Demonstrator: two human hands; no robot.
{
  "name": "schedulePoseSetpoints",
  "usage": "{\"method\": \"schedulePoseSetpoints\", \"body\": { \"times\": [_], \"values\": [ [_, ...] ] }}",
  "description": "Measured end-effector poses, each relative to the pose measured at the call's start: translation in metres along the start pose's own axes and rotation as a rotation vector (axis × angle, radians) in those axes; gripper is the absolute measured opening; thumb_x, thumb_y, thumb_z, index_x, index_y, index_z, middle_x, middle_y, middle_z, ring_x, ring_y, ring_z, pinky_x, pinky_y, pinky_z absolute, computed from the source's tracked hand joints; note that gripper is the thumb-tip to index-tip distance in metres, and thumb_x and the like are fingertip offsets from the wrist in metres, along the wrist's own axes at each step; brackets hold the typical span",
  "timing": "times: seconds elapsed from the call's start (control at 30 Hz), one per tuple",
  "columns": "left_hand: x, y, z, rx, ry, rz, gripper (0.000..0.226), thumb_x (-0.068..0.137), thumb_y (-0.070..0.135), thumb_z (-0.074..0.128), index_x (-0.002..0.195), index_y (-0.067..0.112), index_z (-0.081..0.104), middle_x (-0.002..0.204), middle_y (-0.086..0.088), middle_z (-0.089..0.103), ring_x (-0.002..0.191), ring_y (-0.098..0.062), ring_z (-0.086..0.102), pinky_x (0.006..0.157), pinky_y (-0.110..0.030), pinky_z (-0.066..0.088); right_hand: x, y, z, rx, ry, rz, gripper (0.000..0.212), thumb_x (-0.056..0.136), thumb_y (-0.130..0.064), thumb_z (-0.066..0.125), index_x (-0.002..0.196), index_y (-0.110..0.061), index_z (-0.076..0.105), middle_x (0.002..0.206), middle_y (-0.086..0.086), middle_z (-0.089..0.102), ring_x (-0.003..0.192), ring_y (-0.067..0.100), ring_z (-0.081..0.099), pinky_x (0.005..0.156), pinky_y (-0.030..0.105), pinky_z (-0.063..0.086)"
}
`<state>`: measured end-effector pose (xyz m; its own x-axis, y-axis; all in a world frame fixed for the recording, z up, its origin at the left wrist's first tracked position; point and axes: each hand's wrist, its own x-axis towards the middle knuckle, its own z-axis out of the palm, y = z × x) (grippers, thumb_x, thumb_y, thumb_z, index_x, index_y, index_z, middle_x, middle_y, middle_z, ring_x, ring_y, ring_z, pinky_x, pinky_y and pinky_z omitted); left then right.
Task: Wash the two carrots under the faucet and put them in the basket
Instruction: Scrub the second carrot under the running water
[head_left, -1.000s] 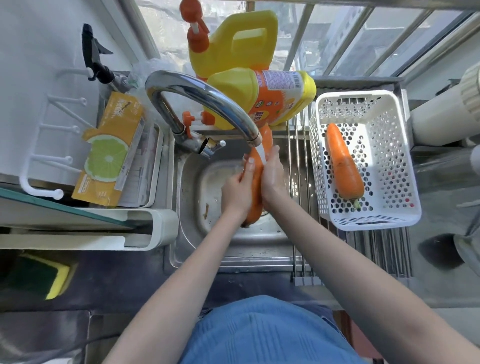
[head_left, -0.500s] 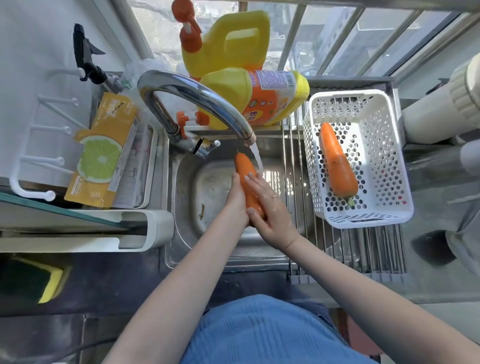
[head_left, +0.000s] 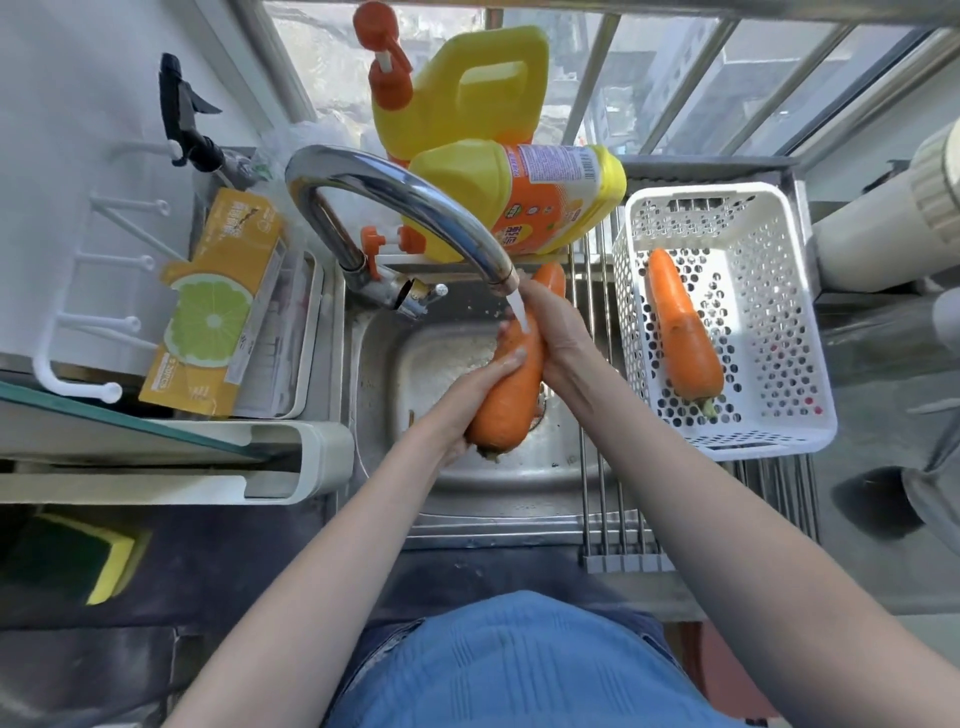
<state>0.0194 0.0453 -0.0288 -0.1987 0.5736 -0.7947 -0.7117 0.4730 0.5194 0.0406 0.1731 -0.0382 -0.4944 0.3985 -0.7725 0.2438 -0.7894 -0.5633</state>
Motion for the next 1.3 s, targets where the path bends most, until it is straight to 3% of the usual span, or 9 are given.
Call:
{"method": "schedulePoseSetpoints", "body": {
  "times": [0.2, 0.43, 0.53, 0.7, 0.77, 0.87, 0.97, 1.13, 1.3],
  "values": [
    [-0.01, -0.007, -0.013, -0.077, -0.148, -0.201, 0.032, 0.083, 0.007, 0.068, 0.108, 0.018, 0.052, 0.092, -0.01, 0.069, 0.084, -0.022, 0.068, 0.058, -0.031, 0.055, 0.008, -0.005, 0.012, 0.089, 0.047, 0.072, 0.067, 0.076, -0.074, 0.056, 0.089, -0.009, 0.059, 0.054, 0.006, 0.05, 0.038, 0.018, 0.049, 0.042, 0.025, 0.044],
    [-0.001, -0.005, -0.002, 0.279, 0.089, -0.137, 0.046, 0.07, 0.013, 0.081, 0.107, 0.021, 0.054, 0.103, -0.007, 0.064, 0.087, -0.022, 0.067, 0.057, -0.031, 0.055, -0.003, -0.015, 0.005, -0.152, 0.202, -0.15, 0.035, 0.092, -0.036, 0.046, 0.082, -0.005, 0.06, 0.062, 0.016, 0.063, 0.049, 0.028, 0.061, 0.055, 0.036, 0.052],
    [0.006, -0.006, 0.005, 0.549, 0.296, 0.013, 0.054, 0.066, 0.019, 0.083, 0.108, 0.019, 0.049, 0.096, -0.001, 0.059, 0.076, -0.016, 0.059, 0.052, -0.022, 0.045, -0.008, -0.019, 0.007, -0.218, 0.319, -0.342, 0.021, 0.093, -0.014, 0.042, 0.082, -0.004, 0.056, 0.063, 0.011, 0.059, 0.039, 0.009, 0.057, 0.044, 0.017, 0.045],
    [0.017, -0.017, 0.001, 0.707, 0.462, 0.146, 0.055, 0.062, 0.02, 0.085, 0.103, 0.016, 0.048, 0.095, -0.002, 0.06, 0.08, -0.022, 0.056, 0.055, -0.026, 0.038, -0.005, -0.007, 0.009, -0.558, 0.519, -0.594, 0.049, 0.103, -0.022, 0.035, 0.069, -0.011, 0.069, 0.065, -0.003, 0.063, 0.057, 0.002, 0.056, 0.055, 0.008, 0.038],
    [0.017, -0.018, -0.009, 0.596, 0.471, 0.133, 0.053, 0.061, 0.015, 0.083, 0.101, 0.019, 0.048, 0.092, 0.0, 0.06, 0.08, -0.022, 0.058, 0.055, -0.026, 0.041, -0.005, -0.008, 0.012, -0.5, 0.43, -0.565, 0.055, 0.105, -0.032, 0.032, 0.066, -0.019, 0.069, 0.067, -0.005, 0.067, 0.068, 0.011, 0.063, 0.068, 0.02, 0.047],
    [0.011, -0.027, -0.025, 0.385, 0.436, 0.113, 0.059, 0.059, 0.008, 0.082, 0.109, 0.018, 0.053, 0.098, -0.004, 0.065, 0.086, -0.022, 0.063, 0.062, -0.029, 0.051, -0.003, -0.01, 0.021, -0.066, 0.152, -0.271, 0.049, 0.107, -0.033, 0.029, 0.091, -0.007, 0.068, 0.076, 0.002, 0.069, 0.063, 0.007, 0.066, 0.057, 0.02, 0.053],
    [0.006, -0.038, -0.038, 0.256, 0.398, 0.051, 0.063, 0.063, 0.001, 0.082, 0.118, 0.012, 0.052, 0.103, -0.008, 0.064, 0.082, -0.019, 0.061, 0.058, -0.028, 0.051, 0.001, -0.002, 0.028, -0.408, 0.04, -0.15, 0.041, 0.096, -0.022, 0.05, 0.127, 0.004, 0.052, 0.089, 0.006, 0.059, 0.073, 0.013, 0.059, 0.062, 0.023, 0.053],
    [0.004, -0.056, -0.048, 0.193, 0.393, -0.007, 0.071, 0.063, 0.004, 0.084, 0.126, 0.011, 0.052, 0.116, -0.01, 0.063, 0.099, -0.024, 0.061, 0.071, -0.03, 0.052, -0.007, -0.016, 0.048, -1.219, -0.064, -0.073, 0.039, 0.097, -0.012, 0.04, 0.133, -0.005, 0.052, 0.13, 0.015, 0.055, 0.111, 0.032, 0.055, 0.095, 0.042, 0.048],
    [0.003, -0.059, -0.051, 0.101, 0.295, -0.031, 0.068, 0.06, 0.004, 0.084, 0.121, 0.013, 0.055, 0.112, -0.01, 0.065, 0.099, -0.025, 0.062, 0.081, -0.037, 0.054, -0.004, -0.027, 0.04, -0.988, -0.21, 0.007, 0.039, 0.098, -0.02, 0.052, 0.134, -0.004, 0.05, 0.132, 0.016, 0.058, 0.119, 0.032, 0.058, 0.078, 0.041, 0.053]
  ]
}}
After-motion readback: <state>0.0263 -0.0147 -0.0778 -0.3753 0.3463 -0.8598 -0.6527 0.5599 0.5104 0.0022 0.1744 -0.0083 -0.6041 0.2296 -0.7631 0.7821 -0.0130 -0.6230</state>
